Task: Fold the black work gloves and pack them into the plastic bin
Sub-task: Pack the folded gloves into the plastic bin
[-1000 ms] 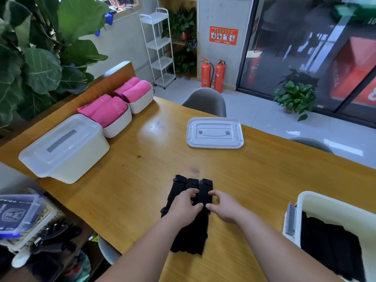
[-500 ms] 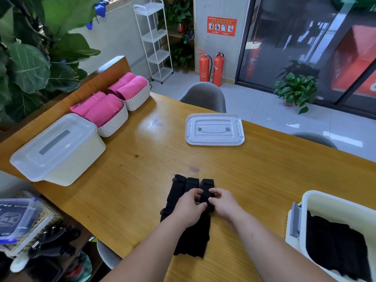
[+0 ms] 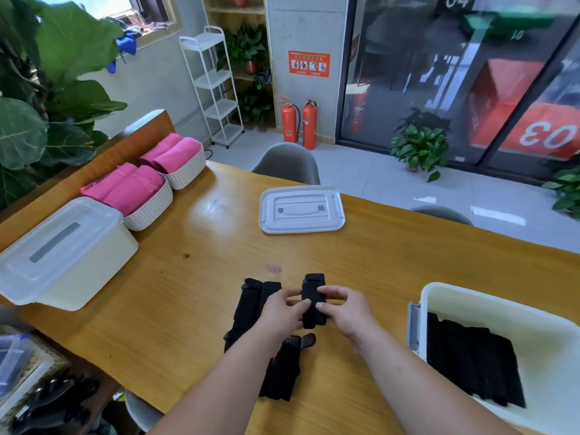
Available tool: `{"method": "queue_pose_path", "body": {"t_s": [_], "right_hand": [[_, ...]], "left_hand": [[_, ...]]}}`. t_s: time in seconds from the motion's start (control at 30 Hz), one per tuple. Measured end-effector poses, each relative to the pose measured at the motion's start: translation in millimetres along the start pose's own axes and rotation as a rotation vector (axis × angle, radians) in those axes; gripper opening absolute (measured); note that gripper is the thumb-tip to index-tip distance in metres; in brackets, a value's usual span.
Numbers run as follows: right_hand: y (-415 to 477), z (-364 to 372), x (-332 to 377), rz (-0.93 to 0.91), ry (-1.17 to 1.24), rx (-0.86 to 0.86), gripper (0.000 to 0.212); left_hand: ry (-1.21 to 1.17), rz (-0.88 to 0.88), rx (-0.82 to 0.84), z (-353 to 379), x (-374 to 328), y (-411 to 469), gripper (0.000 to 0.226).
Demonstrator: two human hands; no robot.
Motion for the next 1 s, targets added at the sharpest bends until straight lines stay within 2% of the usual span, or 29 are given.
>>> {"method": "queue_pose_path", "body": {"t_s": [0.2, 0.37, 0.53, 0.73, 0.8, 1.0], "right_hand": [[-32.5, -58.8, 18.2, -0.151, 0.088, -0.071, 0.034], [-65.9, -115.8, 23.4, -0.216, 0.173, -0.099, 0.040], [-102.8, -176.0, 7.5, -0.203, 0.267, -0.098, 0.035], [-139.2, -240.3, -40.5, -0.122, 0.236, -0.208, 0.030], [-146.9, -257.5, -56.6, -0.090, 0.221, -0.224, 0.034], [-156.9, -298.3, -93.9, -0.003, 0.244, -0.349, 0.041]], "left_hand": [[-0.140, 0.104, 0.108, 44.2, -30.8, -23.9, 0.041], [-0.117, 0.199, 0.229, 99.4, -51.6, -49.7, 0.041], [-0.020, 0.232, 0.348, 163.8, -52.0, -71.2, 0.042], [0.121, 0.216, 0.466, 238.8, -26.0, -96.0, 0.040], [0.173, 0.216, 0.503, 261.4, -14.6, -101.1, 0.039], [0.101, 0.061, 0.618, 309.2, 13.2, -108.4, 0.031]]}}
Point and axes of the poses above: each hand's wrist, its own y-axis towards the middle knuckle, its own z-axis out of the palm, x = y × z, the point moved 6 cm from there along y, towards the middle knuckle, and after that the axes turned 9 degrees about -y, right-handed, at the moved point
